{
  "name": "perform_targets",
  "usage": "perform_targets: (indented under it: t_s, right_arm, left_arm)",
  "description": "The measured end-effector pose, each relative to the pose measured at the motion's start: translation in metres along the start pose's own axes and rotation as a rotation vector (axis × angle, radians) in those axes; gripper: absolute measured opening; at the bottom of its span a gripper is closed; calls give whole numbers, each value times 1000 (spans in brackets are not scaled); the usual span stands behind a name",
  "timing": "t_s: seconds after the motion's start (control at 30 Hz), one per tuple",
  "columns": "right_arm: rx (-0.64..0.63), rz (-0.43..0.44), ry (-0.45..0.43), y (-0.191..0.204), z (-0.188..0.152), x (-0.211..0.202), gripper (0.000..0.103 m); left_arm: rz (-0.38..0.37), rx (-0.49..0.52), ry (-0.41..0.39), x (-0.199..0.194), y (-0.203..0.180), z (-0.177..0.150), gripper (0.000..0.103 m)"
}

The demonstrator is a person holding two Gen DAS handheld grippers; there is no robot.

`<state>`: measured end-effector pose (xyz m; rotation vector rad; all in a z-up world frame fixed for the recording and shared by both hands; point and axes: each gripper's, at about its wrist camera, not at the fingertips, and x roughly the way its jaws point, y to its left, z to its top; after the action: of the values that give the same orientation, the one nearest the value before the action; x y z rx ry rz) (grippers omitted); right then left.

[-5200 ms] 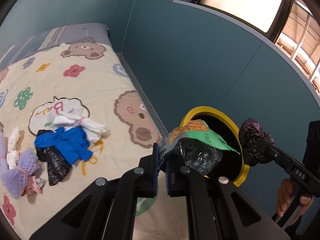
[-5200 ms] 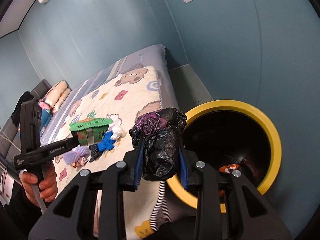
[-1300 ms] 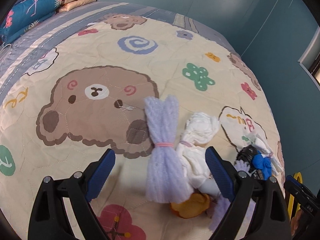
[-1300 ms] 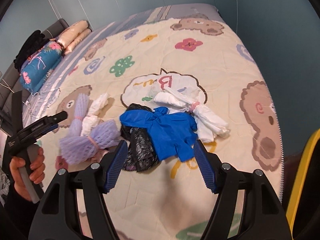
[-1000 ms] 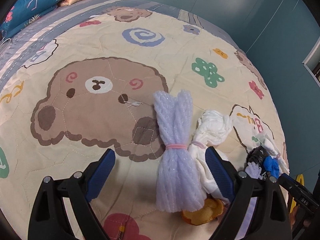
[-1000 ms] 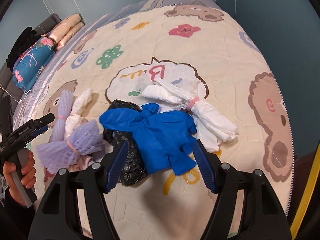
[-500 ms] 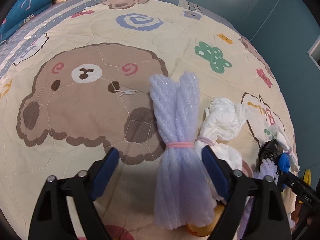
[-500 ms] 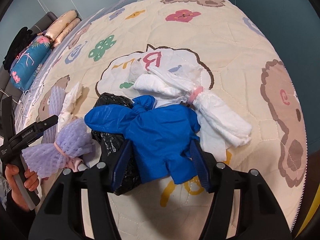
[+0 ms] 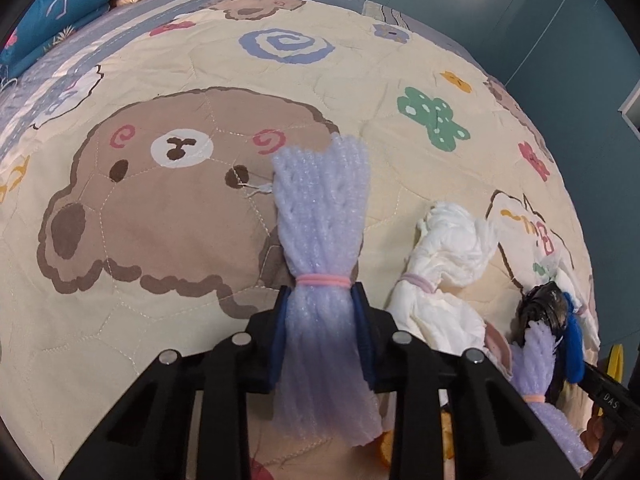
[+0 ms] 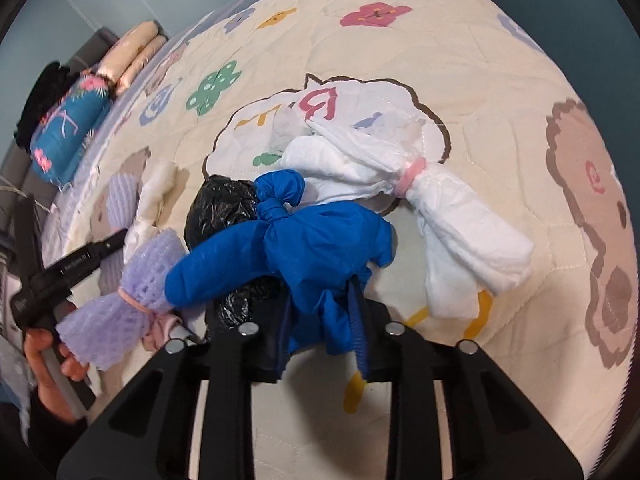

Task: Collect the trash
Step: 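Grasp the purple mesh net with the left tool while the right grasps the blue glove, then carry the purple mesh net and blue glove in both tools over the yellow bin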

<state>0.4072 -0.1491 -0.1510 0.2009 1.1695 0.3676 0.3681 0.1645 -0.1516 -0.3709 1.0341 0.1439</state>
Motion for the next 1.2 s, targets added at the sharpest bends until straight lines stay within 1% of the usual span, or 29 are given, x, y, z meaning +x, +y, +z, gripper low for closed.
perform_targets:
  t_s: [0.03,0.1,0.23,0.37,0.63,0.83,0.9,1.2]
  right_arm:
    - [-2,3,-4,1,-1,-2,15]
    - [-9,5,-18,3,-2,-7,12]
    - [-20,28,-64,7,-4,-23,9]
    - [-27,53,-88,10,-4,-37,9]
    - [-52,69,-119,19,-8,-58,9]
    - [-72,77,-125,30,-15,-73,9]
    - [-68,82,-133,31,-19,-82,9]
    - [-67,53,-193,18,-50,-134,9]
  left_arm:
    - [0,1,-4,-1,-1,0,27]
    - [-13,-7,-9,-5,0,0,26]
    - [-44,-18,-19,-14,1,0,26]
    - [-86,-37,-46,-27,4,0,26]
    - [-131,-47,-96,-47,5,0,26]
    - [-162,-49,-96,-60,1,-9,26]
    - [-162,-37,-105,-67,-2,-12,26]
    - [-218,4,-141,-110,-20,-24,26]
